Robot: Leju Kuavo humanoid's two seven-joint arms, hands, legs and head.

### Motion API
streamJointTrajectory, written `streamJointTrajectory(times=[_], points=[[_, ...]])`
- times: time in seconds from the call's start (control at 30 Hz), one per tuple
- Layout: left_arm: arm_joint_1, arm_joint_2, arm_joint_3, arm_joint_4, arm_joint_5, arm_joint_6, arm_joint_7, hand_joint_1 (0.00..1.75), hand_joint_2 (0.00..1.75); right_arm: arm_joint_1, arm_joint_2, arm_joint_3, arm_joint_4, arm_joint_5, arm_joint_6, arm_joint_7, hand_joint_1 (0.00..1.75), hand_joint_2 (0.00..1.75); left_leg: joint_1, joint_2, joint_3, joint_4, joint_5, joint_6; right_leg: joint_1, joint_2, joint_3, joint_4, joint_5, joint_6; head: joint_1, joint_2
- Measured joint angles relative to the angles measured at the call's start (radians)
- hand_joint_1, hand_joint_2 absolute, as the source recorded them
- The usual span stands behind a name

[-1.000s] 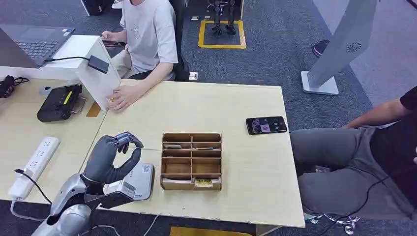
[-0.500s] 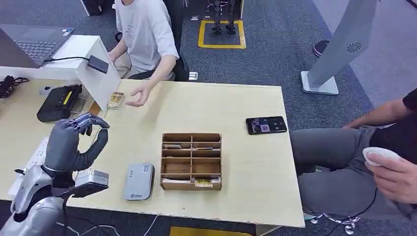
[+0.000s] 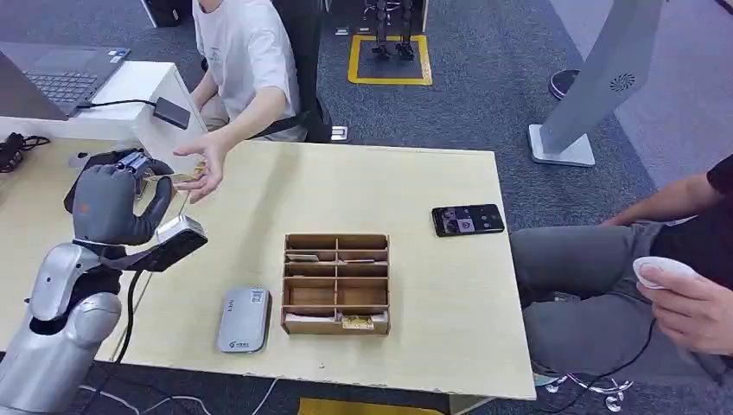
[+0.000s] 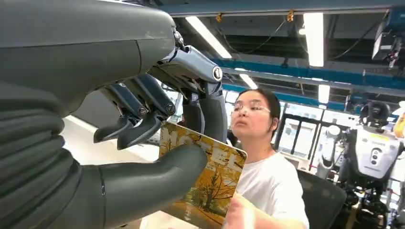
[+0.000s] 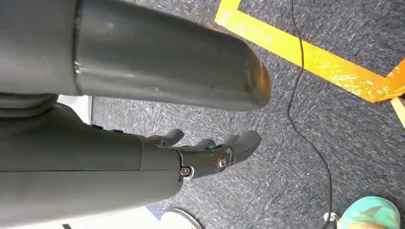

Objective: Pass the card to the sensor for recognition and then transmit it.

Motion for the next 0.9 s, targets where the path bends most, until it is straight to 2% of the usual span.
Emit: streamJointTrajectory(times=[0.27, 0.33, 0.47, 0.67, 0.77, 0.9], points=[[0.000, 0.000, 0.000, 0.018, -0.005, 0.005, 0.000, 1.73, 1.75, -0.003, -0.002, 0.007, 0.000, 0.005, -0.001, -0.002, 0.00, 0.00, 0.000, 0.000, 0.000, 0.000, 0.000, 0.000, 0.000, 0.000, 0.000, 0.000, 0.000, 0.000, 0.000, 0.000], [0.000, 0.000, 0.000, 0.018, -0.005, 0.005, 0.000, 0.00, 1.75, -0.003, -0.002, 0.009, 0.000, 0.006, 0.000, -0.002, 0.00, 0.00, 0.000, 0.000, 0.000, 0.000, 0.000, 0.000, 0.000, 0.000, 0.000, 0.000, 0.000, 0.000, 0.000, 0.000], [0.003, 0.000, 0.000, 0.018, -0.020, 0.020, -0.002, 0.00, 1.75, -0.005, -0.001, 0.010, 0.000, 0.009, 0.001, -0.002, 0.00, 0.00, 0.000, 0.000, 0.000, 0.000, 0.000, 0.000, 0.000, 0.000, 0.000, 0.000, 0.000, 0.000, 0.000, 0.000], [0.041, 0.004, 0.011, 0.018, -0.075, 0.102, -0.006, 0.00, 1.75, -0.004, -0.002, 0.011, 0.000, -0.001, -0.003, -0.002, 0.00, 0.00, 0.000, 0.000, -0.001, 0.000, 0.000, 0.000, 0.000, 0.000, 0.000, 0.000, 0.000, 0.000, 0.000, 0.000], [0.072, 0.013, 0.046, 0.018, -0.086, 0.148, 0.005, 0.00, 1.75, 0.000, -0.002, 0.011, 0.001, -0.009, -0.013, -0.002, 0.00, 0.00, 0.000, 0.000, -0.001, 0.000, 0.000, 0.000, 0.000, 0.000, 0.000, 0.000, 0.000, 0.000, 0.000, 0.000], [0.144, 0.012, 0.129, 0.017, -0.018, 0.185, 0.024, 0.00, 1.75, 0.007, -0.002, 0.010, 0.006, -0.023, -0.021, -0.003, 0.00, 0.00, 0.000, 0.001, -0.001, -0.001, 0.000, 0.000, 0.000, 0.000, -0.001, 0.000, -0.001, 0.000, 0.000, 0.000]])
